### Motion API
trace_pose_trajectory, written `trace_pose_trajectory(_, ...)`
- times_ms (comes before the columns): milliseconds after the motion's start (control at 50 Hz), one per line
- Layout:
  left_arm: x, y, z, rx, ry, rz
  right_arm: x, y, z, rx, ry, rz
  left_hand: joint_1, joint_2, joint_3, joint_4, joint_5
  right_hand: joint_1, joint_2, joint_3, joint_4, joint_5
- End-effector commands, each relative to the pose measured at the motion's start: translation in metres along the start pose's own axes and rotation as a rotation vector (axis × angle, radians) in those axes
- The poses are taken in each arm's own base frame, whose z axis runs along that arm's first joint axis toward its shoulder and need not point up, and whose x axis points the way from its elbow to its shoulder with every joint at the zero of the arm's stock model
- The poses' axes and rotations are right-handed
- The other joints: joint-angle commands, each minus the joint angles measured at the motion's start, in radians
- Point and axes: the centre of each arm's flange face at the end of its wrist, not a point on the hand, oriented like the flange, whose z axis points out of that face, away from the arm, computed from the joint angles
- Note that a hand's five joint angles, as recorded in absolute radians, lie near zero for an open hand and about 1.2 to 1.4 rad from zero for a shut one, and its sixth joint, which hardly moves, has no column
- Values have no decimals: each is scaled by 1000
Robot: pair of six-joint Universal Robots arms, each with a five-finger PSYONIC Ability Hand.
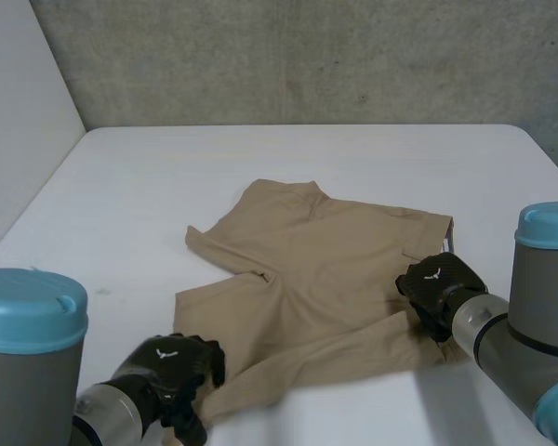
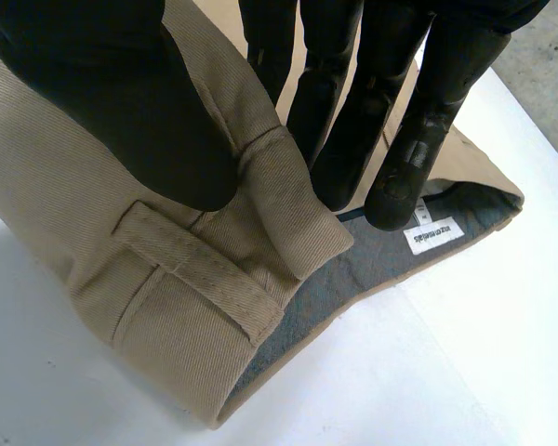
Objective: Fold the shorts.
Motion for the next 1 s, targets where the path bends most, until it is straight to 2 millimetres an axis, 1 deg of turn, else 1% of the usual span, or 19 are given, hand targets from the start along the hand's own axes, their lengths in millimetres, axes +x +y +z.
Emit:
trace_pose_trajectory(20,8,-7,9,49,24,5,3,-1,1,4,17,2,741,754,764,761,763,423,217,190,205,237)
trace_pose_trajectory(60,9,-18,14,110,24,13,5,-2,2,10,22,3,741,755,765,762,764,423,217,190,205,237)
trace_pose_trajectory(120,11,-50,28,266,22,33,10,-7,5,29,40,-7,741,755,765,762,764,423,217,190,205,237)
trace_pose_trajectory(140,10,-70,39,343,9,64,15,-13,9,54,60,-9,741,755,765,762,764,423,217,190,205,237)
trace_pose_trajectory(260,-8,-132,94,513,-105,230,38,-38,34,188,188,-8,741,755,765,762,764,423,217,190,205,237)
trace_pose_trajectory(280,-12,-150,108,564,-138,285,46,-47,41,239,240,-9,741,755,765,762,764,423,217,190,205,237)
trace_pose_trajectory(340,-13,-171,130,634,-173,343,55,-57,54,302,306,-10,741,755,765,762,764,423,217,190,205,237)
trace_pose_trajectory(360,-14,-181,148,680,-200,378,60,-62,64,340,341,-13,741,755,765,762,764,423,217,190,205,237)
trace_pose_trajectory(400,-19,-190,166,729,-230,397,65,-66,75,373,373,-24,741,755,765,762,764,423,217,190,205,237)
trace_pose_trajectory(460,-36,-206,195,808,-296,414,69,-69,99,405,417,-60,741,755,765,762,764,423,217,190,205,237)
trace_pose_trajectory(600,-40,-204,247,881,-276,443,63,-57,151,351,471,-244,741,755,765,762,764,423,217,190,205,237)
trace_pose_trajectory(780,-36,-189,280,955,-207,488,59,-46,190,360,540,-350,741,755,765,762,764,423,217,190,205,237)
trace_pose_trajectory(800,-36,-186,284,967,-209,487,59,-44,195,364,551,-353,741,755,765,762,764,302,96,69,84,116)
trace_pose_trajectory(840,-36,-184,287,979,-213,488,57,-44,198,371,554,-358,741,755,765,762,764,-392,-597,-624,-610,-577)
trace_pose_trajectory(860,-36,-184,287,983,-217,486,57,-44,198,375,552,-360,649,662,672,670,671,-735,-941,-968,-953,-921)
trace_pose_trajectory(880,-38,-183,288,983,-226,480,58,-45,197,380,555,-360,3,16,26,23,25,-799,-1005,-1032,-1017,-985)
trace_pose_trajectory(900,-38,-182,288,980,-228,478,59,-47,196,387,556,-353,-399,-385,-376,-378,-377,-799,-1005,-1032,-1017,-985)
trace_pose_trajectory(920,-39,-181,288,976,-230,477,61,-49,194,391,562,-346,-480,-467,-457,-459,-458,-799,-1005,-1032,-1017,-985)
trace_pose_trajectory(1000,-40,-185,276,964,-241,462,79,-71,170,440,594,-290,-480,-467,-457,-459,-458,-799,-1005,-1032,-1017,-985)
